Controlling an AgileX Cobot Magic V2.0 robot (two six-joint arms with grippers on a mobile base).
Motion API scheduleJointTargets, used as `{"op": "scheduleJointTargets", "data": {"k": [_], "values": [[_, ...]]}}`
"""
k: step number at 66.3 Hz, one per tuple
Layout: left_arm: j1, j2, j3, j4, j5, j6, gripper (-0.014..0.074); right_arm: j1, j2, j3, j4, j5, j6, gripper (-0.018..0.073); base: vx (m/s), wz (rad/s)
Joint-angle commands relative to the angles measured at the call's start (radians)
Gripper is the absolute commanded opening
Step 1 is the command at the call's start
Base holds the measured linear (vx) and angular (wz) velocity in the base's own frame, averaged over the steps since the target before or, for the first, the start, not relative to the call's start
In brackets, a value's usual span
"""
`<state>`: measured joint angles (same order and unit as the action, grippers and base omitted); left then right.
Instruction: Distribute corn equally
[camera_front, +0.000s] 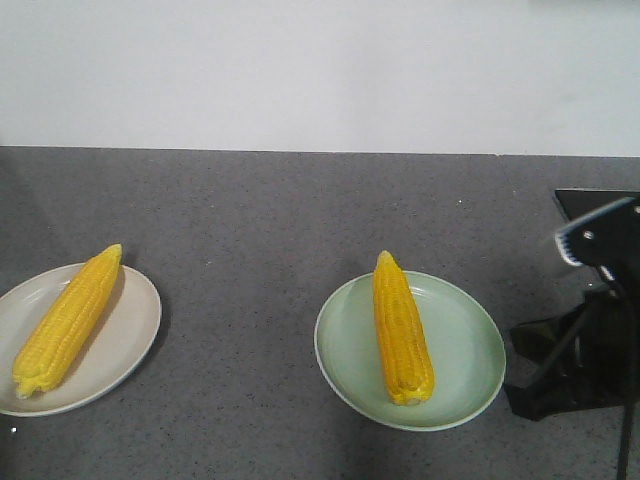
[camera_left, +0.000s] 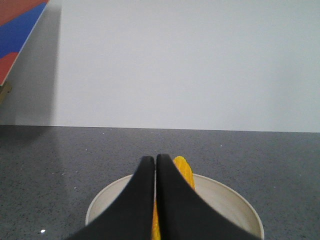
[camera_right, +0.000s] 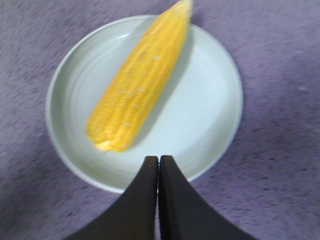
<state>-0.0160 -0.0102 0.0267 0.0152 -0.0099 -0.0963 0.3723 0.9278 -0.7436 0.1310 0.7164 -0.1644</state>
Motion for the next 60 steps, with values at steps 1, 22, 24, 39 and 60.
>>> {"op": "scheduleJointTargets", "data": {"k": [1,22,24,39,60], "values": [[0.0,-0.017,0.015,-0.002,-0.074,-0.009,-0.0008,-0.051,-0.092,0.075,-0.009,-0.206,-0.012,-0.0011,0.0,0.0],[0.0,-0.017,0.015,-0.002,-0.074,-0.009,-0.0006,-0.262,-0.478,0.447,-0.021,-0.61,-0.015,-0.0011,0.0,0.0],[0.0,-0.017,0.015,-0.002,-0.074,-0.009,-0.0006,-0.281,-0.505,0.469,-0.02,-0.635,-0.015,-0.0011,0.0,0.0],[0.0,-0.017,0.015,-0.002,-0.074,-0.009,-0.0006,-0.387,-0.746,0.665,-0.02,-0.748,-0.012,-0.0011,0.0,0.0],[0.0,-0.017,0.015,-0.002,-0.074,-0.009,-0.0006,-0.407,-0.922,0.78,-0.017,-0.716,-0.009,-0.0011,0.0,0.0]]}}
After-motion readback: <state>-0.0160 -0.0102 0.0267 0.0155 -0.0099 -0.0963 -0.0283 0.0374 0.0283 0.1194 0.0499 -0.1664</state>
